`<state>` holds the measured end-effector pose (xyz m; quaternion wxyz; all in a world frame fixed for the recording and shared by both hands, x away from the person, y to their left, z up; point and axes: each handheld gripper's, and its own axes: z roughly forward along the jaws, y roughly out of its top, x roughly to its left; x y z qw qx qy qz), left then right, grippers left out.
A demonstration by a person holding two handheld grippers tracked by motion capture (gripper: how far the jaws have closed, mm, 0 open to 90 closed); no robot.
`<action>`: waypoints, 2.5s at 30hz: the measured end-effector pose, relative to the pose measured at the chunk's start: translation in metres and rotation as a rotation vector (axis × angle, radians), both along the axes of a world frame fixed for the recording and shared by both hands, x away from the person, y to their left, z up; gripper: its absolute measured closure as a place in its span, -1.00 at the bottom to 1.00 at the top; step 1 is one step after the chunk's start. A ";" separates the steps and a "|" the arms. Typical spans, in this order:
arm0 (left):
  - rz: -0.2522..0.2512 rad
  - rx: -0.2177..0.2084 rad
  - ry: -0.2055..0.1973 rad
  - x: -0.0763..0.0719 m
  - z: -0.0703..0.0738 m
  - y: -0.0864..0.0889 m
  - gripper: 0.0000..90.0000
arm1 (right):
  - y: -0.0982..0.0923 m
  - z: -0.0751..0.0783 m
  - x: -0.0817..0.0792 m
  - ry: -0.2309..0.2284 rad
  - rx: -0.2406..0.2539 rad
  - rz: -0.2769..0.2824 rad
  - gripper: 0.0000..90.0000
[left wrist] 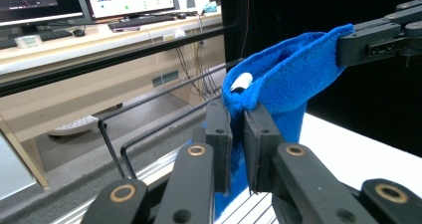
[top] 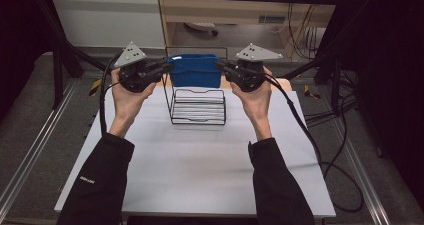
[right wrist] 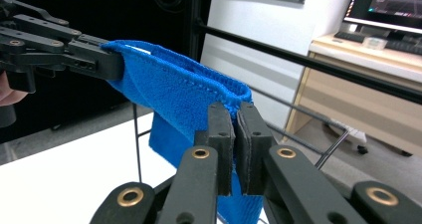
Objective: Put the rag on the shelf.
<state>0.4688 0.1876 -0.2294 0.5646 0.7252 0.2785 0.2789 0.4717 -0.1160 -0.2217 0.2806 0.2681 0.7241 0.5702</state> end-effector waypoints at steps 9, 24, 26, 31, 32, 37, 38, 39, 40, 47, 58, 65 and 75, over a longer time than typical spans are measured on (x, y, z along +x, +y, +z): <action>-0.001 0.004 0.049 -0.004 -0.008 -0.001 0.76 | 0.000 -0.008 -0.004 0.031 -0.040 0.021 0.93; 0.002 -0.156 0.108 -0.015 0.023 0.013 0.37 | 0.002 -0.015 -0.006 0.044 -0.074 0.029 0.92; 0.007 -0.162 0.128 -0.014 0.023 0.012 0.46 | 0.003 -0.016 -0.006 0.044 -0.080 0.031 0.92; 0.009 -0.099 0.209 -0.001 0.014 0.005 0.75 | 0.003 -0.017 -0.007 0.044 -0.093 0.035 0.91; 0.004 -0.091 0.222 0.001 0.012 0.003 0.79 | 0.003 -0.017 -0.007 0.046 -0.099 0.037 0.91; -0.006 -0.051 0.267 0.007 0.000 0.000 0.98 | 0.004 -0.019 -0.009 0.042 -0.129 0.043 0.89; -0.005 -0.043 0.274 0.008 -0.001 0.000 0.99 | 0.004 -0.019 -0.009 0.044 -0.135 0.044 0.89; -0.006 -0.037 0.277 0.008 -0.003 0.000 0.99 | 0.004 -0.019 -0.009 0.044 -0.137 0.045 0.88; -0.006 -0.036 0.278 0.009 -0.004 0.000 0.99 | 0.004 -0.020 -0.010 0.045 -0.138 0.046 0.87; 0.012 0.012 0.276 0.010 -0.012 -0.001 1.00 | 0.004 -0.018 -0.011 0.087 -0.114 0.068 0.54; 0.032 0.077 0.249 0.013 -0.024 -0.005 1.00 | 0.006 -0.020 -0.007 0.154 -0.047 0.063 0.82; 0.037 0.084 0.251 0.016 -0.033 -0.005 1.00 | 0.002 -0.041 0.006 0.240 -0.047 0.009 1.00; 0.039 0.068 0.256 0.019 -0.038 -0.009 0.99 | -0.003 -0.054 0.012 0.224 -0.045 -0.011 0.89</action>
